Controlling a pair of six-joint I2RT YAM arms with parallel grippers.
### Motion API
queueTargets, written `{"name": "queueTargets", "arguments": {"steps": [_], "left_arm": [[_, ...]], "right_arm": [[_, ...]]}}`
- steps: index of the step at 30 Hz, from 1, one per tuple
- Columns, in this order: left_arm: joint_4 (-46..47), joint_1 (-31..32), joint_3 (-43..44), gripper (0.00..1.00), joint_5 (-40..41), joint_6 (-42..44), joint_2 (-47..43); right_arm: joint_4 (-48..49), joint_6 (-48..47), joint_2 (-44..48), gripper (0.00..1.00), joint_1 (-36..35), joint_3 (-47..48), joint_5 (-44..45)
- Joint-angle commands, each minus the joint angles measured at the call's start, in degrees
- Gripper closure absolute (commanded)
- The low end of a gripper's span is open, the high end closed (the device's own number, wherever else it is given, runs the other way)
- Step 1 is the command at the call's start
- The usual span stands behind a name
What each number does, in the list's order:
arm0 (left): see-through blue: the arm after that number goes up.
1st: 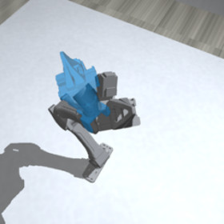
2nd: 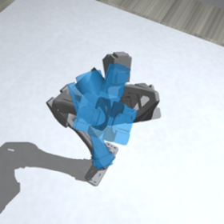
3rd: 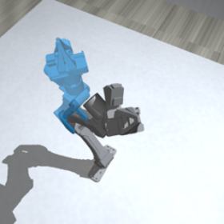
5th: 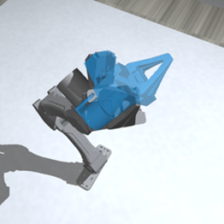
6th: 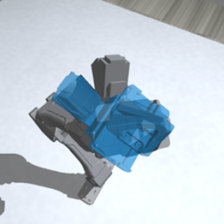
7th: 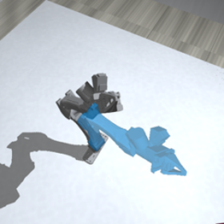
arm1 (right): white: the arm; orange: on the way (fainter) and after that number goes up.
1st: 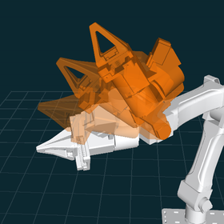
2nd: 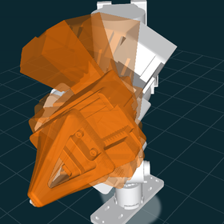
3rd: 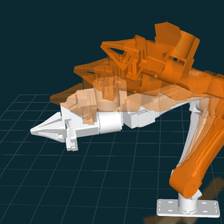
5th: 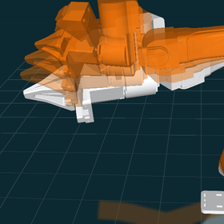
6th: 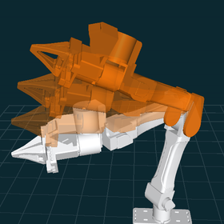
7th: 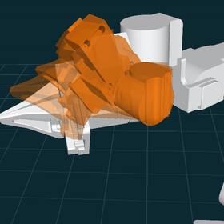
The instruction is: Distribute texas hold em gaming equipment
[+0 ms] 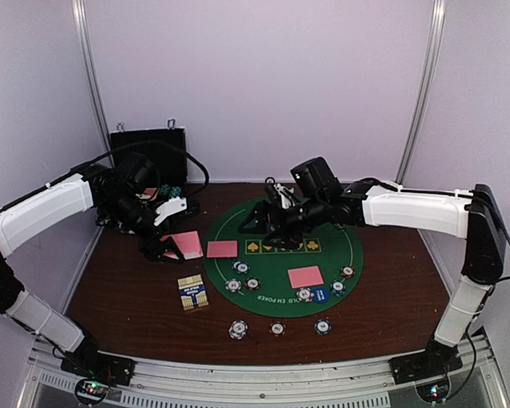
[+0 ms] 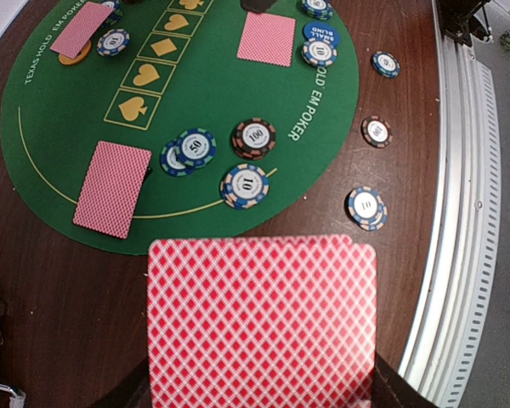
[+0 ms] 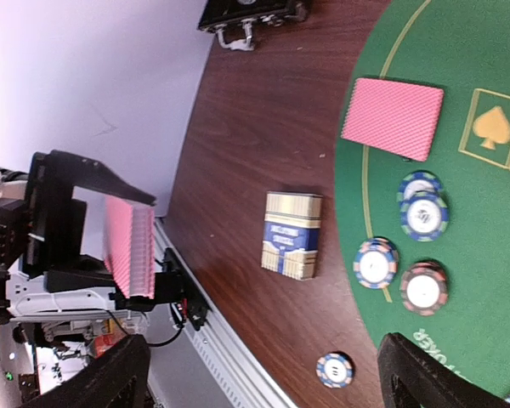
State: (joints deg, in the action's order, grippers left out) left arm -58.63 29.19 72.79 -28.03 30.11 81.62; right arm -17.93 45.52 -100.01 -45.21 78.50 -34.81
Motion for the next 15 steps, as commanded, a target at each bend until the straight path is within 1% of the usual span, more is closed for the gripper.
{"name": "queueTargets", "arguments": {"steps": [1,3,6,15], "left_arm": [[0.2,-0.4,1.5,1.00,-1.3,0.6,-1.1],[0.3,-0.4,1.6,1.00,-1.4,0.6,-1.2],[0.3,-0.4,1.6,1.00,-1.4,0.6,-1.2],[0.3,-0.4,1.6,1.00,-1.5,0.6,-1.0]], "right_arm": [[13.7,10.4,-4.0,0.03,-3.7,2.4,-4.9],[17.2,12.5,-6.6,0.04,-5.0,3.5,-5.7],[19.6,14.0,-9.2,0.04,-6.6,6.0,-6.5],[24.2,17.2,-14.8,0.04,-9.4,11.1,-7.9]]}}
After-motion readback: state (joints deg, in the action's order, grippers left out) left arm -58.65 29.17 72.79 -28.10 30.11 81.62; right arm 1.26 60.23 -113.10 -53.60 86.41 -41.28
